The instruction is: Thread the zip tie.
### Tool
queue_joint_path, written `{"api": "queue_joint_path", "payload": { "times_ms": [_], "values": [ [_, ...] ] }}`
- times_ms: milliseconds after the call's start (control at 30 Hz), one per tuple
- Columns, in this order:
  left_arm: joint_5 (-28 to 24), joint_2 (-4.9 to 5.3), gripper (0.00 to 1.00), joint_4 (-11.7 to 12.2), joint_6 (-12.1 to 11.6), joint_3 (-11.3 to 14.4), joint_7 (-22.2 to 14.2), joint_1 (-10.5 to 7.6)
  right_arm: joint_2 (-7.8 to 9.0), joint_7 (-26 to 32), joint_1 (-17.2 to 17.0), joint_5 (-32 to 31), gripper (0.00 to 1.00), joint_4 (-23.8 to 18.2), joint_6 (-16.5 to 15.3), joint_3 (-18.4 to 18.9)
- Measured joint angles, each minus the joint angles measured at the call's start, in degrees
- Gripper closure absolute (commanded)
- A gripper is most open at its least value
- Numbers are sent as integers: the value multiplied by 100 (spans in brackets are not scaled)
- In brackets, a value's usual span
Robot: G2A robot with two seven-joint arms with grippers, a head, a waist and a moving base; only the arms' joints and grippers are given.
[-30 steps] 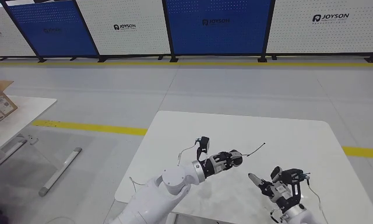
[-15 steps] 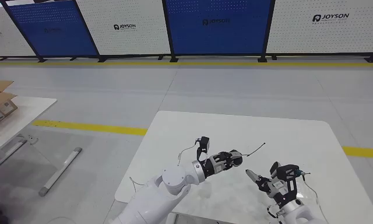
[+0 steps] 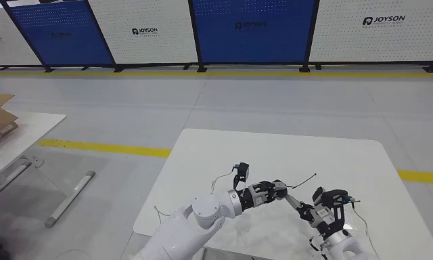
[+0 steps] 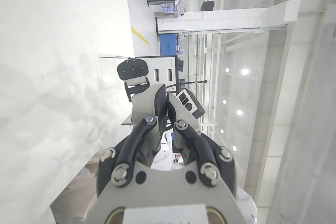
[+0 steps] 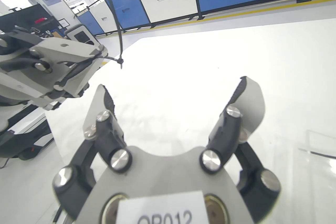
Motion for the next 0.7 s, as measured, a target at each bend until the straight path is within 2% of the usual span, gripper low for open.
{"api": "queue_joint_path", "payload": {
  "times_ms": [333, 367, 433, 467, 700],
  "values": [
    [50, -8, 100, -22, 36, 38, 104, 19, -14, 35, 29, 91, 0, 79, 19, -17],
    [62, -12, 100, -29, 51, 55, 127, 16, -14, 83, 43, 83, 21, 88, 18, -26],
    [74, -21, 100, -33, 72, 86, 156, 2, -17, 176, 71, 40, 51, 79, 27, -53],
    [75, -25, 100, -31, 77, 95, 163, -4, -19, 203, 78, 30, 56, 71, 27, -65],
    [84, -47, 100, 16, 109, 143, 247, -45, -13, 345, 79, 166, 55, 31, -214, -47]
  ]
}}
